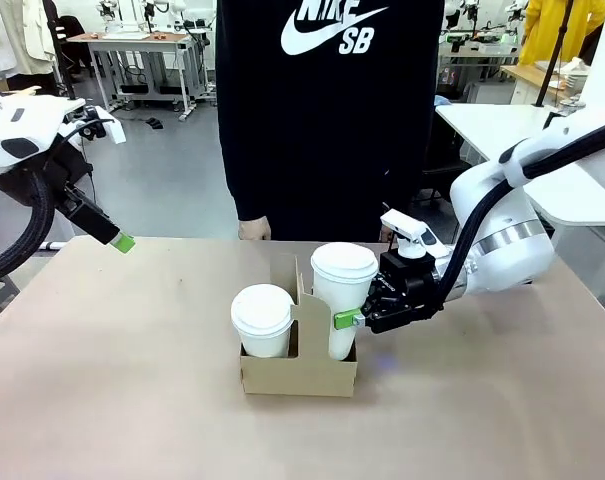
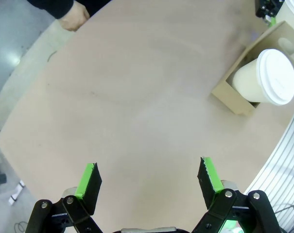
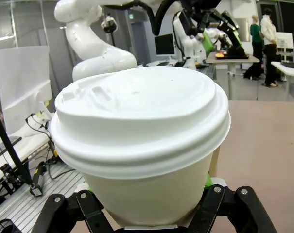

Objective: Pour a drink into a cup and package it in a carrier.
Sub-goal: Insert the held 600 ml Paper Cup into the Cup Carrier.

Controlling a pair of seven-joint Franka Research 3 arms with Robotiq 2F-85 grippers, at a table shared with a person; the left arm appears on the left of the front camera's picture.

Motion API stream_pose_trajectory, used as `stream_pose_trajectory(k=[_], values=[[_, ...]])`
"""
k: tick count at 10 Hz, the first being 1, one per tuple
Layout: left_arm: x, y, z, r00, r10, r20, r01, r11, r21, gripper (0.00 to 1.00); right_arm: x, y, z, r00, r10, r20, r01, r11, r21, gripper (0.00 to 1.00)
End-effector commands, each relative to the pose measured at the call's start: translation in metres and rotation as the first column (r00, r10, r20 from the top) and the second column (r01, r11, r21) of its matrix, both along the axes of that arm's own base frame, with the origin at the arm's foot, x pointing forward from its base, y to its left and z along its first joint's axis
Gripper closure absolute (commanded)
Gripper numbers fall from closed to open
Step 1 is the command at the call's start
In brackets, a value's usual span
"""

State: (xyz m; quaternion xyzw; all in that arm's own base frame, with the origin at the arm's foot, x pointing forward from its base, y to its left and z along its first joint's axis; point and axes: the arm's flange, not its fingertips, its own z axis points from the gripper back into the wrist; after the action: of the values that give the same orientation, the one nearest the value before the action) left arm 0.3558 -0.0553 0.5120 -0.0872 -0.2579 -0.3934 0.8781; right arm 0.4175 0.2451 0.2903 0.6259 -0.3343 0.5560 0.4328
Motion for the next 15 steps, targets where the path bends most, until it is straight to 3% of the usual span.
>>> stream_pose_trajectory(k=[1,7,10,11,15], values=[[0.000,-0.001,0.001,1.000,0.008,-0.001,-0.008,1.000,-0.002,0.00,0.009,0.000,-0.005,0.999,0.045,0.013,-0.045,0.999,-0.018,0.19],[0.000,-0.001,0.001,1.000,0.008,-0.001,-0.008,1.000,-0.002,0.00,0.006,0.013,-0.040,0.982,0.179,0.064,-0.178,0.984,-0.019,0.19],[0.000,-0.001,0.001,1.000,0.008,-0.001,-0.008,1.000,-0.002,0.00,0.007,0.012,-0.046,0.980,0.179,0.083,-0.179,0.984,-0.013,0.19],[0.000,-0.001,0.001,1.000,0.008,-0.001,-0.008,1.000,-0.002,0.00,0.008,0.012,-0.046,0.974,0.190,0.123,-0.188,0.982,-0.022,0.00],[0.000,-0.001,0.001,1.000,0.008,-0.001,-0.008,1.000,-0.002,0.00,0.006,-0.002,-0.037,0.971,0.161,0.178,-0.155,0.987,-0.050,0.00]])
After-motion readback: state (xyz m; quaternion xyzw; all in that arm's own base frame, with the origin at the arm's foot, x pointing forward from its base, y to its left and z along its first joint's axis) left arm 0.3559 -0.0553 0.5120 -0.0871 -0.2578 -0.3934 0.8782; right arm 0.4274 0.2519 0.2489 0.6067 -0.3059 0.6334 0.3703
